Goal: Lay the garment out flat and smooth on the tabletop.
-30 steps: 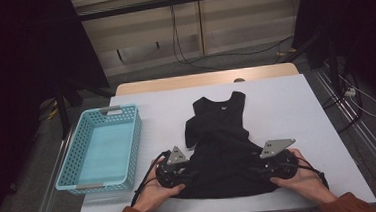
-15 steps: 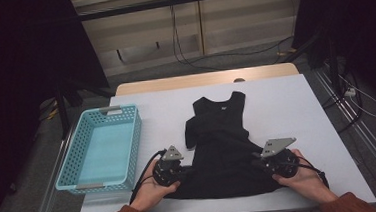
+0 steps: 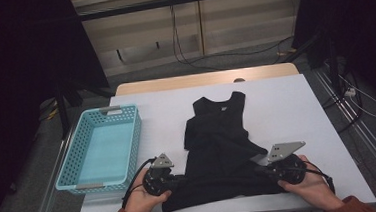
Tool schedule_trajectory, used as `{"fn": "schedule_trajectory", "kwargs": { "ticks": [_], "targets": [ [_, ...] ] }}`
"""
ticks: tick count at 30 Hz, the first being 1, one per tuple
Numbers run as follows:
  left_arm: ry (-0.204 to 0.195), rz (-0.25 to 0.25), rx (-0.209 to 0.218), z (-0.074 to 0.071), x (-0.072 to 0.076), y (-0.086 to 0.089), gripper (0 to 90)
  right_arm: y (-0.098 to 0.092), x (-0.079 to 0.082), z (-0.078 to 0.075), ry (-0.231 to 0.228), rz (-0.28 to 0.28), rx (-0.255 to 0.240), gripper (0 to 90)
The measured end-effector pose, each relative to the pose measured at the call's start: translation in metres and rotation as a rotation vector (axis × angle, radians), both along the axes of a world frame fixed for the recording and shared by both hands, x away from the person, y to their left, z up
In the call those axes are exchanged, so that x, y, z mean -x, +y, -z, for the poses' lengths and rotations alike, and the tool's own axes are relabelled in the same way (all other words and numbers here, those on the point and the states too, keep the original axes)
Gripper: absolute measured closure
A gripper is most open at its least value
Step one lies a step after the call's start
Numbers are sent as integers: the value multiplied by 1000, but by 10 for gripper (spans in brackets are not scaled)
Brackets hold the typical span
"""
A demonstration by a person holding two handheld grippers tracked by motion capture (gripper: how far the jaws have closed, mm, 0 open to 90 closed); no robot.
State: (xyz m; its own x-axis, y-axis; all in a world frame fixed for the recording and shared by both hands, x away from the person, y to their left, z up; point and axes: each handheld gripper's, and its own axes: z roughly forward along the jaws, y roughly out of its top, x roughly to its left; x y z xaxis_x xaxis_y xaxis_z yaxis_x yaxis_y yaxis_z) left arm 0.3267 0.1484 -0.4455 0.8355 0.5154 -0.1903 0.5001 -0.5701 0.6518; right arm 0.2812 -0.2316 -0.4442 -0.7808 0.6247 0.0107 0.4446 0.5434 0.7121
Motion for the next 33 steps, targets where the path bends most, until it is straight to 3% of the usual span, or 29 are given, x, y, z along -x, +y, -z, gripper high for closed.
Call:
{"fn": "schedule_trajectory", "kwargs": {
  "ticks": [2, 7, 10, 13, 16, 19, 23, 26, 30, 33],
  "targets": [
    [-4, -11, 8, -2, 2, 5, 830, -1, 1, 0, -15, 10, 17, 900],
    [-18, -45, -3, -1, -2, 9, 825, -5, -2, -3, -42, 51, -7, 894],
    [-14, -62, -8, -1, -3, 11, 825, -7, 0, -10, -85, 86, 22, 900],
    [-18, -70, -13, -1, -4, 12, 824, -17, 0, -11, -88, 120, 24, 900],
    [-16, -68, -9, 0, -4, 11, 817, -30, -4, -6, -57, 152, 28, 900],
    [-26, -78, 1, -2, -4, 11, 760, -29, -4, -5, -39, 116, -20, 866],
    [-64, -85, 53, -11, -3, 12, 738, -7, -1, -5, -48, 30, -12, 714],
    [-88, -65, 102, -18, 4, 6, 730, 12, -3, -3, -49, -22, -6, 669],
    [-70, -18, 78, -13, 10, -6, 676, 33, -7, 3, -31, -88, 21, 570],
    [-50, 10, 41, -4, 9, -13, 590, 40, -8, 10, -20, -101, 59, 567]
  ]
}}
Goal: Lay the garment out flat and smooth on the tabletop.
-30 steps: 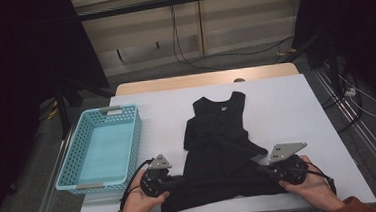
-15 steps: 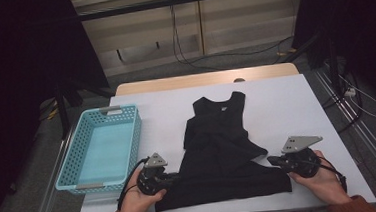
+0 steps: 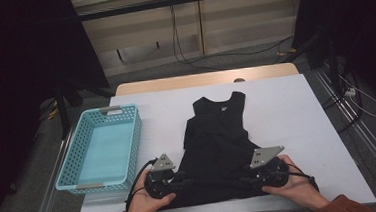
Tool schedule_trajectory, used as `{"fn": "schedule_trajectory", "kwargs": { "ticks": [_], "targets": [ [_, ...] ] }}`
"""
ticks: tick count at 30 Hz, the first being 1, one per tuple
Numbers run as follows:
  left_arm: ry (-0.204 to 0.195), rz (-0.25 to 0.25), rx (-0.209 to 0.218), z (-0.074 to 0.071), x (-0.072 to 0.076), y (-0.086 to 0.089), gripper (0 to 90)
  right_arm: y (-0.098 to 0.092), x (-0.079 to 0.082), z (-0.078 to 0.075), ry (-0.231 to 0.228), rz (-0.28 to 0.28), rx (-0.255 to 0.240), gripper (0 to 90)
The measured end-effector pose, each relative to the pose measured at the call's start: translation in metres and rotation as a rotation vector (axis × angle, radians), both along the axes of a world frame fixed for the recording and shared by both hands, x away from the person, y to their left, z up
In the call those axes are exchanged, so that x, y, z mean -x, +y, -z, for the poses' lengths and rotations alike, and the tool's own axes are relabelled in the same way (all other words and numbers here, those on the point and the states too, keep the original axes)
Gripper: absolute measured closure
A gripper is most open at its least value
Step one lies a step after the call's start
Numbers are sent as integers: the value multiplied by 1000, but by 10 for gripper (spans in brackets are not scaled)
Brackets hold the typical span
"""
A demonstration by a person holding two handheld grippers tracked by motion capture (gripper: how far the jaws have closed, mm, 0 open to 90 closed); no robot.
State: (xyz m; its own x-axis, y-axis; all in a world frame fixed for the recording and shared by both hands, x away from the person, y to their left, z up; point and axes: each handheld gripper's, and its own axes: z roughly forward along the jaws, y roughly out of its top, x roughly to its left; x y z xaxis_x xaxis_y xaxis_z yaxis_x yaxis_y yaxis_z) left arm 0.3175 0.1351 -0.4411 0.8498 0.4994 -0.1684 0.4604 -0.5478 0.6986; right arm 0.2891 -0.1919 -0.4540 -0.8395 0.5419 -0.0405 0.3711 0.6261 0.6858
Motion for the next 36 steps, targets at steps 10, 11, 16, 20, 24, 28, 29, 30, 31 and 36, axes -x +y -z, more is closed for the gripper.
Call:
{"fn": "schedule_trajectory", "kwargs": {
  "ticks": [10, 11, 16, 20, 24, 28, 29, 30, 31, 36],
  "targets": [
    [-61, 25, -87, 7, 0, -6, 570, -16, 0, -14, -47, 75, -78, 886],
    [-66, 26, -89, 8, 0, -7, 570, -19, 1, -16, -54, 94, -88, 887],
    [-77, 22, -90, 8, 0, -5, 574, -37, 2, -20, -57, 144, -141, 887],
    [-79, 17, -96, 8, 0, -2, 587, -44, 2, -21, -50, 155, -165, 885],
    [-105, 4, -127, 7, 1, -1, 659, -42, 2, -20, -38, 143, -164, 882],
    [-84, -7, -118, 6, -2, 4, 844, -43, 2, -20, -44, 153, -157, 882],
    [-78, -5, -115, 6, -2, 5, 861, -44, 2, -20, -45, 160, -159, 882],
    [-74, -2, -116, 6, -2, 5, 871, -46, 1, -20, -45, 167, -164, 886],
    [-74, -5, -118, 5, -2, 5, 878, -47, 1, -20, -47, 175, -160, 890],
    [-44, -3, -106, 4, -2, 10, 887, -57, 0, -23, -71, 224, -157, 896]
  ]
}}
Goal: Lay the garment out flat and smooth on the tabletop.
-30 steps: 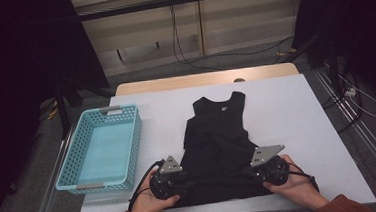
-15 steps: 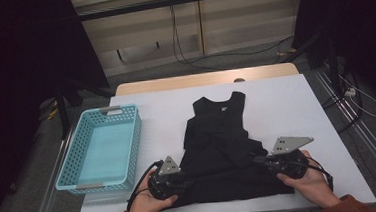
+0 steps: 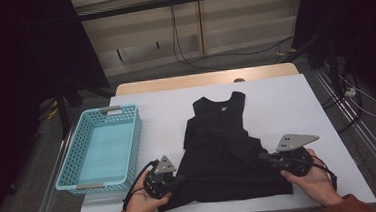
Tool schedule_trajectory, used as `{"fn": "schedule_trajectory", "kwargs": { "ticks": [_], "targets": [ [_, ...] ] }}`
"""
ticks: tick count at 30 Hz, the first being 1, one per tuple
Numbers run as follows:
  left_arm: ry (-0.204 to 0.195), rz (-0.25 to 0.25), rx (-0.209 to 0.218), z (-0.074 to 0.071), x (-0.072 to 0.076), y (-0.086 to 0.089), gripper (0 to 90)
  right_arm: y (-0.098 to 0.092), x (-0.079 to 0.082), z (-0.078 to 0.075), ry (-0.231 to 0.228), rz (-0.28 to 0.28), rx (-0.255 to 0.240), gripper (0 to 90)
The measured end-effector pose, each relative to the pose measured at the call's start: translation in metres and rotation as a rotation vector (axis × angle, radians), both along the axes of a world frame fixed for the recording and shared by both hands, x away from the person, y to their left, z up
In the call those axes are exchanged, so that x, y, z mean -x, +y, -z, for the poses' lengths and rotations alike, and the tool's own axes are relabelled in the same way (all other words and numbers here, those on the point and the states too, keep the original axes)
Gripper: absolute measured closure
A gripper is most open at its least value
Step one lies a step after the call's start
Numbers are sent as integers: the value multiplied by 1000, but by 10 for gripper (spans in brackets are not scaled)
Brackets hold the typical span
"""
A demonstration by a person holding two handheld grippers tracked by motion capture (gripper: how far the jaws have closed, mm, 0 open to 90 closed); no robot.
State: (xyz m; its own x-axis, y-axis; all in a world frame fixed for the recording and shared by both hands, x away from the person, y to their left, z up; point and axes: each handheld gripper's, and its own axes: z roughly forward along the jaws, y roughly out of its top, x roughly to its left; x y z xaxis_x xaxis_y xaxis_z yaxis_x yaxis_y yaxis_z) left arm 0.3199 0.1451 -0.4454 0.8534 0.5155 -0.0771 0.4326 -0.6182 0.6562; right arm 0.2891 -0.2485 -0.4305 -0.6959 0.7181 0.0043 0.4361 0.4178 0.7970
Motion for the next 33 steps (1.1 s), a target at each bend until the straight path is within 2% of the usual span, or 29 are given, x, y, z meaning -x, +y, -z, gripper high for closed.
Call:
{"fn": "schedule_trajectory", "kwargs": {
  "ticks": [7, 13, 14, 16, 18, 21, 24, 26, 28, 31, 33],
  "targets": [
    [14, 5, 9, -4, 2, 7, 889, -32, -6, 1, 8, 117, -7, 896],
    [24, 0, 21, -5, 3, 12, 888, -47, -17, 8, 23, 181, 57, 896],
    [28, 1, 27, -5, 3, 12, 887, -48, -19, 9, 32, 182, 56, 895],
    [27, 5, 40, -5, 4, 11, 882, -46, -21, 11, 43, 183, 55, 855],
    [20, 12, 56, -7, 4, 11, 858, -44, -19, 10, 31, 173, 60, 772],
    [-7, 10, 84, -10, 4, 10, 765, -41, -12, 4, 6, 166, 37, 652],
    [-29, 26, 105, -14, 6, 7, 706, -35, -3, -6, -7, 118, 20, 641],
    [-39, 23, 101, -16, 8, 3, 699, -28, 4, -11, -10, 70, 8, 687],
    [-34, 22, 101, -17, 10, -1, 696, -15, 11, -11, -10, 11, 14, 742],
    [-47, 69, 109, -17, 14, -8, 697, 8, 18, -9, -5, -83, 32, 821],
    [-50, 84, 105, -16, 14, -12, 698, 24, 20, -7, 3, -137, 39, 829]
  ]
}}
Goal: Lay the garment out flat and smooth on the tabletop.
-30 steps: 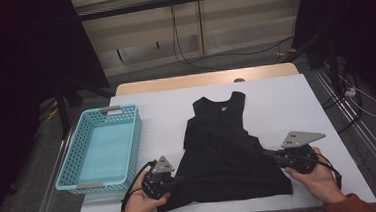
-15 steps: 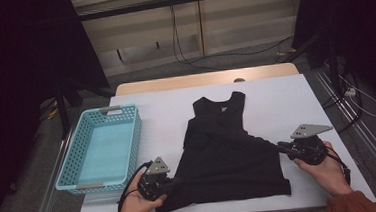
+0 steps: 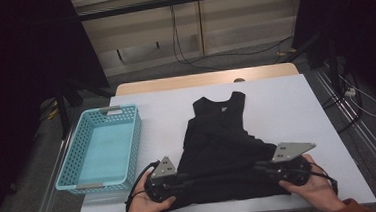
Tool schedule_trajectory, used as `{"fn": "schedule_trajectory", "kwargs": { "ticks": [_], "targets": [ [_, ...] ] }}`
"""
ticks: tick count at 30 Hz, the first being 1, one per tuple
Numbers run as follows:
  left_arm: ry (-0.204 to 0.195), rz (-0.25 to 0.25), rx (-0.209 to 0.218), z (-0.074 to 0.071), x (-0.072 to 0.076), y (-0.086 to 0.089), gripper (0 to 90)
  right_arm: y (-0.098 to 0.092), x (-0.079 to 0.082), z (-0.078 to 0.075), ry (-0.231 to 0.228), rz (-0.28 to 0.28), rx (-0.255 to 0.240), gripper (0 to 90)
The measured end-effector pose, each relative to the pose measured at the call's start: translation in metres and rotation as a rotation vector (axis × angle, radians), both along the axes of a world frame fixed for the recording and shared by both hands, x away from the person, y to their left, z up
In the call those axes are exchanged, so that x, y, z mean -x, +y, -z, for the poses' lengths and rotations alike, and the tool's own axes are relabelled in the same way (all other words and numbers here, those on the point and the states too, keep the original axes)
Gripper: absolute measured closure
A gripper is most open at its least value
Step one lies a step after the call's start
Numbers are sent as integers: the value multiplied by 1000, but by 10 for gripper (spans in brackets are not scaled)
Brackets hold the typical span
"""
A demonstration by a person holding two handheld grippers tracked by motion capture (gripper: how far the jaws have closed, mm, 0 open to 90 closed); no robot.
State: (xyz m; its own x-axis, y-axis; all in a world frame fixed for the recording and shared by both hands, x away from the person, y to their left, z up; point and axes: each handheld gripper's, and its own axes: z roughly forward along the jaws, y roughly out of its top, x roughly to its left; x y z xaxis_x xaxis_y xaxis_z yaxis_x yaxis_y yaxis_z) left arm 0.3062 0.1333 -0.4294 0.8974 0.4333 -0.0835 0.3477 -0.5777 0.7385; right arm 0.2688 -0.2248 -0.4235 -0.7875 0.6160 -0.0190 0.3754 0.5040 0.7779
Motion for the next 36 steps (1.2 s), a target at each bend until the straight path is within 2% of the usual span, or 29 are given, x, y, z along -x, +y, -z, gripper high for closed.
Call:
{"fn": "schedule_trajectory", "kwargs": {
  "ticks": [3, 5, 7, 8, 11, 13, 15, 17, 20, 22, 23, 24, 25, 26, 27, 30, 32, 33, 36],
  "targets": [
    [15, 25, 3, 4, -1, -7, 722, 22, 0, 6, 15, -72, 17, 814],
    [27, 49, -13, 5, 3, -12, 721, 34, -2, 11, 33, -117, 32, 814],
    [11, 66, -32, 8, 8, -17, 720, 43, -2, 16, 51, -159, 64, 801],
    [17, 71, -46, 11, 7, -18, 701, 46, -3, 19, 62, -171, 77, 782],
    [18, 45, -72, 18, 1, -19, 597, 46, -7, 26, 82, -160, 106, 666],
    [41, 50, -74, 21, -2, -21, 545, 44, -9, 29, 81, -151, 121, 612],
    [30, 80, -79, 22, 0, -25, 508, 42, -11, 30, 81, -143, 121, 563],
    [12, 80, -96, 22, 3, -27, 482, 42, -12, 31, 89, -134, 109, 547],
    [27, 73, -95, 21, 4, -27, 539, 41, -11, 31, 97, -156, 112, 599],
    [40, 71, -90, 21, 3, -25, 688, 41, -13, 31, 122, -165, 106, 653],
    [51, 74, -89, 21, 3, -24, 724, 41, -13, 30, 127, -166, 107, 689],
    [55, 78, -85, 21, 3, -25, 751, 41, -12, 30, 132, -174, 104, 757],
    [87, 87, -71, 21, 4, -25, 818, 42, -11, 30, 141, -180, 95, 821],
    [77, 91, -82, 21, 5, -25, 887, 42, -10, 31, 156, -181, 84, 887],
    [69, 88, -90, 21, 6, -26, 894, 42, -9, 31, 164, -181, 79, 900],
    [75, 77, -95, 19, 7, -27, 900, 45, -4, 29, 120, -180, 115, 900],
    [121, 98, -74, 19, 7, -24, 900, 45, 0, 29, 127, -185, 110, 900],
    [118, 109, -73, 20, 9, -22, 900, 44, 2, 28, 140, -191, 102, 900],
    [117, 124, -75, 16, 14, -19, 900, 43, 12, 26, 135, -193, 115, 900]
  ]
}}
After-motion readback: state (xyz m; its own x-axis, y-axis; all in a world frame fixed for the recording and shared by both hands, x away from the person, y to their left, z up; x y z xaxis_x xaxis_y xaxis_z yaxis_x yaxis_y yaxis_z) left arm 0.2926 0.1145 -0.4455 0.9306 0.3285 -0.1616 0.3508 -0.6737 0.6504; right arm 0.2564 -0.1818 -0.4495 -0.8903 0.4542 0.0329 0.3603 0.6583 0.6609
